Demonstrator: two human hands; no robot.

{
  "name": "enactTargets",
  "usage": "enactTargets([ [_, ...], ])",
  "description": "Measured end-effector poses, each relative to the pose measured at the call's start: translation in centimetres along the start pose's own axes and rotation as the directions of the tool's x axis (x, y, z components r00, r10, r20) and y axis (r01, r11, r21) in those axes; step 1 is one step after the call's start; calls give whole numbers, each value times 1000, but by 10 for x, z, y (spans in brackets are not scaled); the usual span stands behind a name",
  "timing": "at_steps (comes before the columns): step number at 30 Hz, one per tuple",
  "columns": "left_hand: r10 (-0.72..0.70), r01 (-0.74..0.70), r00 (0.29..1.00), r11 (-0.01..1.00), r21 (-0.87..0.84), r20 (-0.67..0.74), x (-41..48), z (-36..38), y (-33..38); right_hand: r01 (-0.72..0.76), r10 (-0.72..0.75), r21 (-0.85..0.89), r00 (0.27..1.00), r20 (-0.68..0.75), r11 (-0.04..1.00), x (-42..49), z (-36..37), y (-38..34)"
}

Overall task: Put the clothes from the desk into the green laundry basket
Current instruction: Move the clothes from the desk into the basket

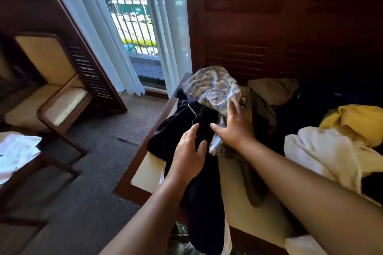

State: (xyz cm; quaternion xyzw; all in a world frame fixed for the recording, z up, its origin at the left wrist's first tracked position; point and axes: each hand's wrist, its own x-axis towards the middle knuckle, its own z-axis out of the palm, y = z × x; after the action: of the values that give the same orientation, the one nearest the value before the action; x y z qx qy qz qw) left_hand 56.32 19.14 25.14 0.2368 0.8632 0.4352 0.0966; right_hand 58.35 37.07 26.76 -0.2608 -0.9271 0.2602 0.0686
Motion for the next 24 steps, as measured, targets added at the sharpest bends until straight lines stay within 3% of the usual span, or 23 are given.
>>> enactTargets([
  [2, -46, 46, 999, 999, 26, -20, 9, 5, -2, -3, 21, -175, 994, 103, 985, 34, 1, 12],
  [5, -86, 89, 995, 993, 83, -40, 21, 9, -6, 96, -89, -254, 995, 36, 963, 60, 1, 26],
  [6, -92, 97, 994, 990, 100, -54, 26, 10, -8, 135, -136, -186, 991, 4, 973, 62, -1, 28],
  [8, -103, 111, 992, 987, 116, -72, 34, 12, -10, 205, -209, 115, 978, 22, 972, 53, -16, 23],
  [10, -133, 140, 989, 983, 119, -61, 42, 14, -13, 118, -255, 432, 927, 277, 894, 43, -36, 16],
  [11, -156, 160, 987, 980, 121, -48, 46, 16, -17, 41, -295, 491, 841, 453, 870, 39, -45, 14],
  [12, -188, 191, 982, 974, 124, -32, 50, 18, -22, 37, -317, 446, 755, 574, 894, 36, -52, 15],
  [13, -224, 224, 975, 966, 127, -17, 52, 20, -26, 94, -322, 375, 724, 611, 922, 34, -56, 16],
  [17, -290, 279, 956, 946, 167, 50, 54, 37, -47, 301, -277, -14, 894, 351, 954, 34, -46, 30],
  [20, -281, 261, 958, 937, 230, 59, 51, 41, -45, 335, -127, -403, 878, 461, 852, 43, -14, 54],
  [22, -272, 250, 961, 929, 271, 44, 51, 40, -48, 341, -119, -433, 878, 463, 835, 42, 1, 69],
  [24, -262, 251, 965, 930, 270, 7, 50, 36, -57, 385, -298, -286, 905, 303, 877, 32, 6, 78],
])
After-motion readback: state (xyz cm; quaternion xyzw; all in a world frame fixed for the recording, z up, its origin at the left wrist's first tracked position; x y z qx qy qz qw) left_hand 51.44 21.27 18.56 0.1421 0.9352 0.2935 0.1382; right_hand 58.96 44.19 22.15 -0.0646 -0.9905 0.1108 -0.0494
